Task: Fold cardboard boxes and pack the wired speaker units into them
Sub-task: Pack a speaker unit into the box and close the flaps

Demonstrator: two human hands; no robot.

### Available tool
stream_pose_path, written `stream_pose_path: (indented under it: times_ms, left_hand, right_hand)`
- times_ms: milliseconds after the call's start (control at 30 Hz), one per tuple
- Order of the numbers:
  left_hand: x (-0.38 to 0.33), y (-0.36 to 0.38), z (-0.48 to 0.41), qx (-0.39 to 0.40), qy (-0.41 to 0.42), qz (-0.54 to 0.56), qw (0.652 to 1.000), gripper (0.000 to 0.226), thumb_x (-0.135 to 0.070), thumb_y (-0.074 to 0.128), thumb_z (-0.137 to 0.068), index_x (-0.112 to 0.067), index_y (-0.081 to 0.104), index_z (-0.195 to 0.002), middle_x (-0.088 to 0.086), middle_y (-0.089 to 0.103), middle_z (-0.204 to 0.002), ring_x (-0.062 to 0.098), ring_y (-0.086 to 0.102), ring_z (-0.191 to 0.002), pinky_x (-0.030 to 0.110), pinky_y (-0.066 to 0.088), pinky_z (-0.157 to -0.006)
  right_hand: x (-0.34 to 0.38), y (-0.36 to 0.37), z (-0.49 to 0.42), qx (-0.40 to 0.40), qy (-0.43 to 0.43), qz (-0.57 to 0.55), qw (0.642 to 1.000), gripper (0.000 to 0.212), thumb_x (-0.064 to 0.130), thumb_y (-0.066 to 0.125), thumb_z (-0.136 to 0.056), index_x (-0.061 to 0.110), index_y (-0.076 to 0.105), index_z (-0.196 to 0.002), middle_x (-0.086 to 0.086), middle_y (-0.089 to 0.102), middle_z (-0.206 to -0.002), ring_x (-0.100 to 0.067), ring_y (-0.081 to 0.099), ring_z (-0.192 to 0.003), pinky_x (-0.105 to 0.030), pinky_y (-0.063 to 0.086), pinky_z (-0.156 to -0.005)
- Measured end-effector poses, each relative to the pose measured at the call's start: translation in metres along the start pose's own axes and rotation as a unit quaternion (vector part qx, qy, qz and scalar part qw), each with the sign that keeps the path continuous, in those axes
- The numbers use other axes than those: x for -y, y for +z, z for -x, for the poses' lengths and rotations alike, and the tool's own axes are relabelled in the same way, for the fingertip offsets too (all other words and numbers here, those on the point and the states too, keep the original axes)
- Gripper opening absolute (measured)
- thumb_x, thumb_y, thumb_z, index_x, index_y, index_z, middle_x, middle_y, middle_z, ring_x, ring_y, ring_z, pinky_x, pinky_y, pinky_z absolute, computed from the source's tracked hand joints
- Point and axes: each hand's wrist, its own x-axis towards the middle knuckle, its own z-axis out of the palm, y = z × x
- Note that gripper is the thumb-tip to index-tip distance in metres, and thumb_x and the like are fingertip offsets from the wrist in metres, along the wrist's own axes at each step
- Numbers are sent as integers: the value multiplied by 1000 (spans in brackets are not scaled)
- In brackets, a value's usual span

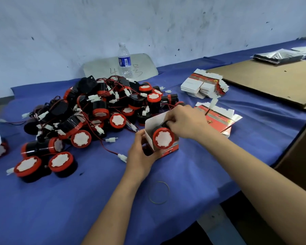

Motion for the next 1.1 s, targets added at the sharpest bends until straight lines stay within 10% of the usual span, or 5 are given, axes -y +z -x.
stream_pose_path:
  times_ms: [500, 667, 800, 900, 1100]
  left_hand:
    - [0, 2, 2, -6, -7, -1, 1000, 84, -39, 75, -81, -43, 22, -146, -1, 60, -123, 14, 63, -104, 42, 53, -90]
    - [-4, 2, 6, -28, 107, -68, 992, 58, -30, 61, -93, -67, 33, -127, -16, 52, -126, -2, 54, -106, 23, 47, -91]
    - [0, -1, 4, -71, 147, -119, 979, 24, -21, 59, -94, -44, 58, -89, -4, 54, -105, 1, 54, -93, 20, 45, -77]
    - [-1, -2, 3, -84, 141, -132, 978, 23, -26, 64, -92, -46, 56, -83, -5, 55, -99, -2, 54, -86, 11, 42, -72]
    - [-2, -1, 3, -19, 118, -130, 984, 49, -35, 72, -81, -52, 44, -117, -17, 48, -119, -16, 44, -104, -1, 34, -82]
  right_hand:
    - [14, 34, -6, 24, -171, 253, 952, 25, 7, 48, -93, 11, 65, -112, -7, 55, -119, -30, 41, -116, -32, 30, -81]
    - [6, 43, -6, 4, -198, 235, 952, 25, 13, 45, -93, 17, 65, -109, -4, 53, -115, -28, 43, -114, -36, 26, -95]
    - [-16, 29, -6, -122, -272, 79, 951, 27, 13, 55, -85, 19, 69, -108, -4, 58, -125, -27, 38, -135, -53, 10, -114]
    - [-31, 18, -4, -247, -138, -188, 940, 52, 11, 62, -84, 24, 54, -133, -8, 31, -152, -29, 28, -141, -52, 25, -114]
    - [-30, 17, -4, -14, 116, -591, 799, 69, 5, 62, -91, 26, 26, -147, -17, 64, -97, -18, 62, -62, -30, 56, -62]
